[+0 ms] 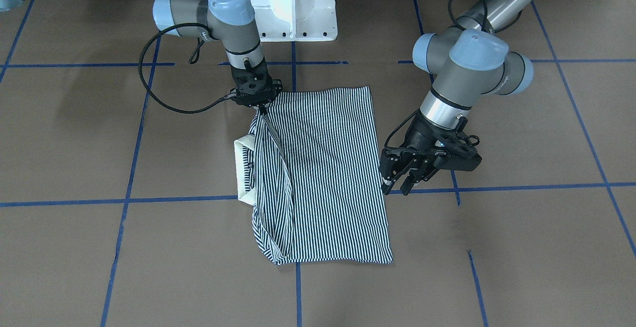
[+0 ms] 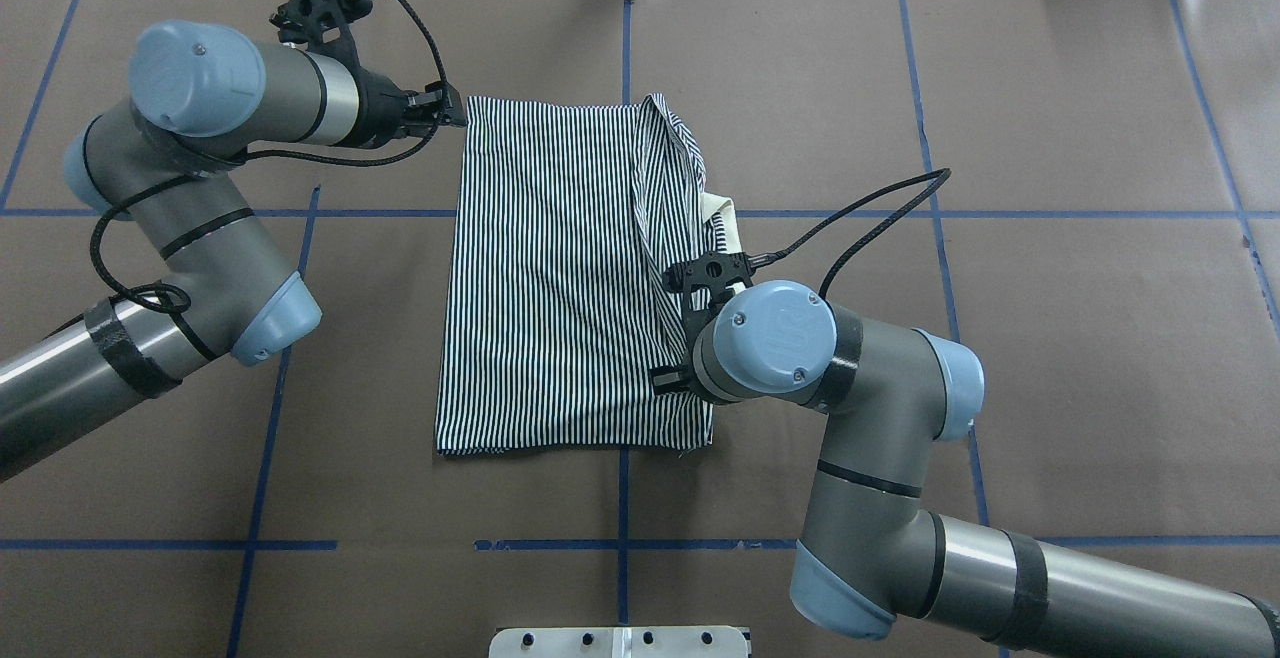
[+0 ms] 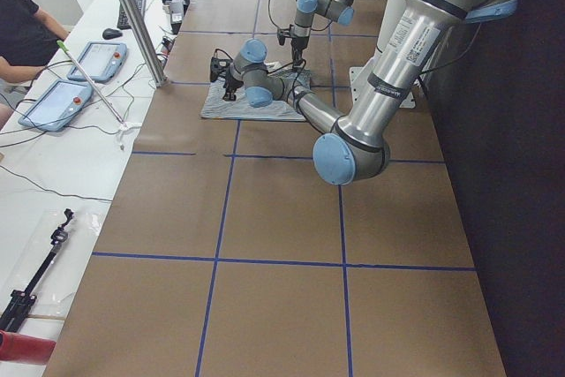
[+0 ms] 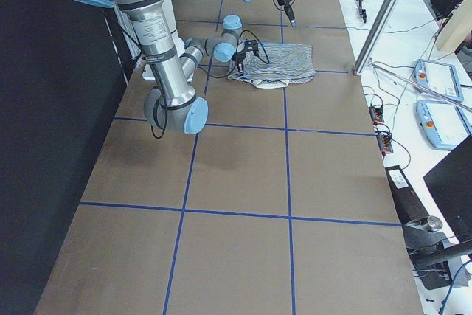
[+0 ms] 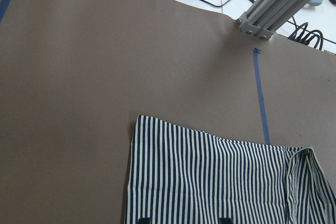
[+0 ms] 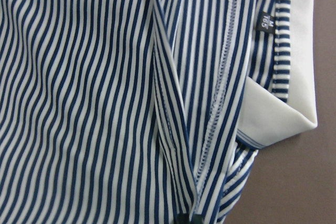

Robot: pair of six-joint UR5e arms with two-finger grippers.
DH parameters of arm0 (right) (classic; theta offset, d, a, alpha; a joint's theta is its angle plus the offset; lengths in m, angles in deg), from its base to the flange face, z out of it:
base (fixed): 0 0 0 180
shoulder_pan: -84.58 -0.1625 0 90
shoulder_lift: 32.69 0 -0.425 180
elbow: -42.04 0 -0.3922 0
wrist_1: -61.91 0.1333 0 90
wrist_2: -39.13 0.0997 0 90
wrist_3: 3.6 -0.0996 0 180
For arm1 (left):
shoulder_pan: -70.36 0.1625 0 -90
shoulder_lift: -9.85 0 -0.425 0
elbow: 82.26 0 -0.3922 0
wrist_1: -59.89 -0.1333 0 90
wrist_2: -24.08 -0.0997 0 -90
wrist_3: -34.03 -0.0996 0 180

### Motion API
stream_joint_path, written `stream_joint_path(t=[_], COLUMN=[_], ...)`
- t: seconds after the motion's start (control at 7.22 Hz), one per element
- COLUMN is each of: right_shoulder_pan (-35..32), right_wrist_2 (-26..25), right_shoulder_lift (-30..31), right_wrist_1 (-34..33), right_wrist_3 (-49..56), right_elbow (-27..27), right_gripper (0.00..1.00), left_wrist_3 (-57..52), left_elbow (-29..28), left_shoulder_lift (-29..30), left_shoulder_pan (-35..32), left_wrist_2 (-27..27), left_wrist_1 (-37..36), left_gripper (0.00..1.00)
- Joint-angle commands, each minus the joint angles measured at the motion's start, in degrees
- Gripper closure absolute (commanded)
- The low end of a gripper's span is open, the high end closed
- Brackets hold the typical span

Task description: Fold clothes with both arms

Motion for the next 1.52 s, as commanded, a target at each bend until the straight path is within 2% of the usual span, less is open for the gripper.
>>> stream_joint_path(t=[0.0,0.14,0.42,0.55,0.83,0.97,1.25,1.39], right_shoulder_pan=[0.1,0.2,0.3,0.1,-1.3,-1.0,-0.7,0.5], right_wrist_2=[0.5,0.5,0.3,0.2,0.0,-0.4,-0.5,-2.3], right_shoulder_lift=[3.0,3.0,2.9,2.9,1.4,1.5,1.4,1.4], right_wrist_1=[0.0,-0.1,-0.1,-0.1,-0.1,0.0,0.0,0.0], right_wrist_3=[0.1,0.2,0.2,0.2,-2.0,-13.6,-29.0,-35.7], right_elbow=[3.0,3.1,2.7,2.7,2.6,2.5,3.1,3.1], right_gripper=[1.0,1.0,0.63,0.39,0.37,0.37,0.37,0.37], left_wrist_3=[0.2,0.2,0.2,0.3,0.3,0.3,0.3,0.2], left_elbow=[-0.1,-0.1,-0.1,-0.1,-0.1,0.0,0.2,0.3], left_shoulder_lift=[0.0,0.0,0.0,0.0,0.0,0.0,0.0,-0.1], left_shoulder_pan=[0.0,0.0,0.0,0.0,0.0,0.0,0.0,0.0], left_wrist_2=[0.0,0.0,0.0,0.0,0.0,0.0,0.0,0.0], left_wrist_1=[0.0,0.0,0.0,0.0,0.0,0.0,0.0,0.0], left_gripper=[0.46,0.46,0.46,0.46,0.46,0.46,0.47,0.47])
